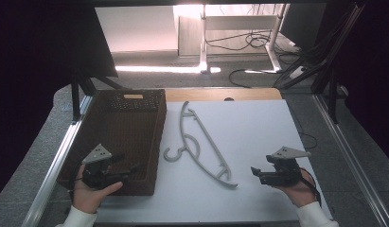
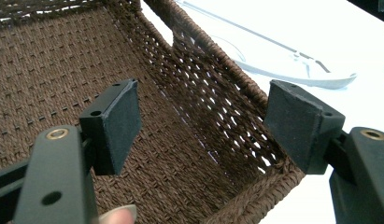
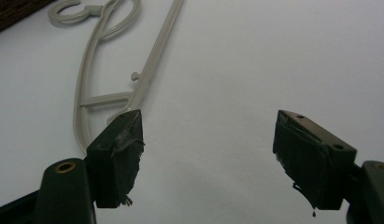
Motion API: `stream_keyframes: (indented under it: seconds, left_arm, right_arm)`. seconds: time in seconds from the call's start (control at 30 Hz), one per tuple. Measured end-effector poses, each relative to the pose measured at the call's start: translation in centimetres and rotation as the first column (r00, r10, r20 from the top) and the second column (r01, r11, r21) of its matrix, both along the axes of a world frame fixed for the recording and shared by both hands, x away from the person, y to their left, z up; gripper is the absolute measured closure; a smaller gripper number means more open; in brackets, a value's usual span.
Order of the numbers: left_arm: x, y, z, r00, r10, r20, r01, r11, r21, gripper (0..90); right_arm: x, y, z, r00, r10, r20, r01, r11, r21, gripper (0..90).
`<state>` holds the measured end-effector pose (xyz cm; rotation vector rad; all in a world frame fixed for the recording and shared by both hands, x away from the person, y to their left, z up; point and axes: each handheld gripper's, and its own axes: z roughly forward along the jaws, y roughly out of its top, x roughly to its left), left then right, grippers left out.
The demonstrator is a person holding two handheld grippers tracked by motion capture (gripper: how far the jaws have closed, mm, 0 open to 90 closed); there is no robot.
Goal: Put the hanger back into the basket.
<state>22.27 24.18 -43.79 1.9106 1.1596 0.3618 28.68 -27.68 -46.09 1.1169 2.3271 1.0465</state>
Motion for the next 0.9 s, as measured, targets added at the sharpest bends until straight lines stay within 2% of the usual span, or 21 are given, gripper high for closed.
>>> stream_keyframes:
  seconds: [0.23,0.63,0.9]
  left_arm:
    - [-0.34,0.22,0.11,1.0000,0.008,0.004,-0.008,1.0000,-0.002,26.9]
    - [-0.36,0.14,0.15,1.0000,0.005,0.003,-0.005,1.0000,-0.003,26.8]
    - [-0.29,0.21,0.17,1.0000,0.007,0.004,-0.007,1.0000,-0.006,26.8]
  right_arm:
    - [0.27,0.02,0.00,0.9998,-0.021,0.001,0.021,0.9998,-0.001,27.8]
    - [0.38,0.26,-0.09,0.9996,0.007,-0.029,-0.007,1.0000,0.000,31.4]
    - [0.52,0.54,0.05,0.9989,0.007,-0.046,-0.007,1.0000,-0.003,34.4]
